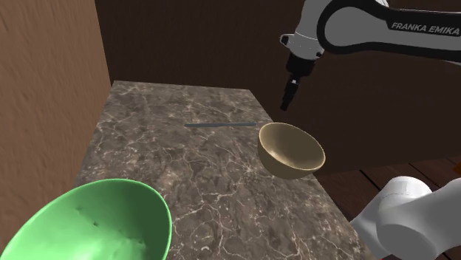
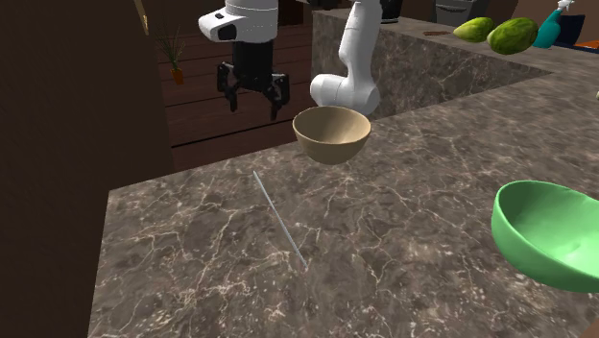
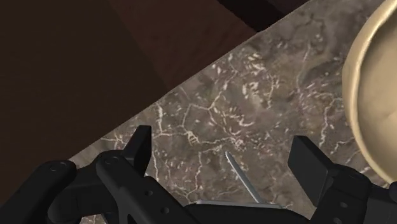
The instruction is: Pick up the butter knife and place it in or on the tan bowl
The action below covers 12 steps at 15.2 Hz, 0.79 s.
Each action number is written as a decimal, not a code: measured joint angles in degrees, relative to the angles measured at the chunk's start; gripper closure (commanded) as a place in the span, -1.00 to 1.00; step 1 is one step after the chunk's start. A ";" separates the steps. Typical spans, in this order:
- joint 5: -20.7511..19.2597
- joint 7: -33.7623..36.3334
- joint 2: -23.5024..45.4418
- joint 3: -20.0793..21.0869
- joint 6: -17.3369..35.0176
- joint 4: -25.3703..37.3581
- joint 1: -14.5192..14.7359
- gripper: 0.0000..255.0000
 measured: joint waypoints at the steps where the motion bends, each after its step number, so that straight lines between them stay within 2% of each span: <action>1: -0.01 -1.89 2.27 0.06 0.38 1.68 0.62 -1.00; 12: 0.11 -19.90 20.46 4.01 4.39 12.74 7.32 -1.00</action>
